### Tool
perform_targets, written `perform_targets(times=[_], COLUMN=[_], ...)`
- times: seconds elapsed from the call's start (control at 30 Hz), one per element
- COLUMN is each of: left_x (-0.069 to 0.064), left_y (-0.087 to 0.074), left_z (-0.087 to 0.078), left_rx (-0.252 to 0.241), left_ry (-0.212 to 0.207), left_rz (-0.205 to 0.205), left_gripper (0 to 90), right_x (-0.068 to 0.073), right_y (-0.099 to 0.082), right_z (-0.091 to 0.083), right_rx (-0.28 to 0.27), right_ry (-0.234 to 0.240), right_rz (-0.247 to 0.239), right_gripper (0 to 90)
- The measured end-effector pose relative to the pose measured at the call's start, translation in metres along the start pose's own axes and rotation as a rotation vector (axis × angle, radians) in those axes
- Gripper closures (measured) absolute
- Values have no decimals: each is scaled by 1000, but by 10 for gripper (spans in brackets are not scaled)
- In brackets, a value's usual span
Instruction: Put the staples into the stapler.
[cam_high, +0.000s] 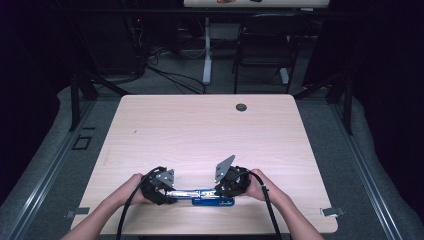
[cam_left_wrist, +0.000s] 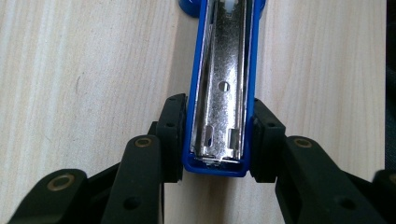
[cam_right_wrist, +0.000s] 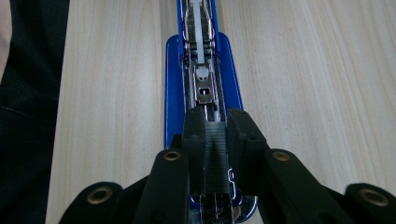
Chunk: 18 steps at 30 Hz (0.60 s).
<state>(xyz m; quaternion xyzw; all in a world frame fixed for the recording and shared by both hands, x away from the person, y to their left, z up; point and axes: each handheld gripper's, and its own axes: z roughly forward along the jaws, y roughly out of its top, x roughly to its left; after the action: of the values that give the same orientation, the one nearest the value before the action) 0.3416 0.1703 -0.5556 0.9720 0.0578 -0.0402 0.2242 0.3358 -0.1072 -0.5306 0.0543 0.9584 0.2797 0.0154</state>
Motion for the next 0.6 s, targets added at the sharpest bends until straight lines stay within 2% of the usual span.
perform_targets(times=[0.13,0.6], left_x=[0,0], left_y=[0,0], left_z=[0,0], left_rx=[0,2], left_ry=[0,5], left_rz=[0,2], left_gripper=[640,640], right_x=[-1,0], right_y=[0,-3], right_z=[-1,-5], right_rx=[13,7], right_ry=[4,0], right_rz=[-13,-23], right_gripper=[781,782])
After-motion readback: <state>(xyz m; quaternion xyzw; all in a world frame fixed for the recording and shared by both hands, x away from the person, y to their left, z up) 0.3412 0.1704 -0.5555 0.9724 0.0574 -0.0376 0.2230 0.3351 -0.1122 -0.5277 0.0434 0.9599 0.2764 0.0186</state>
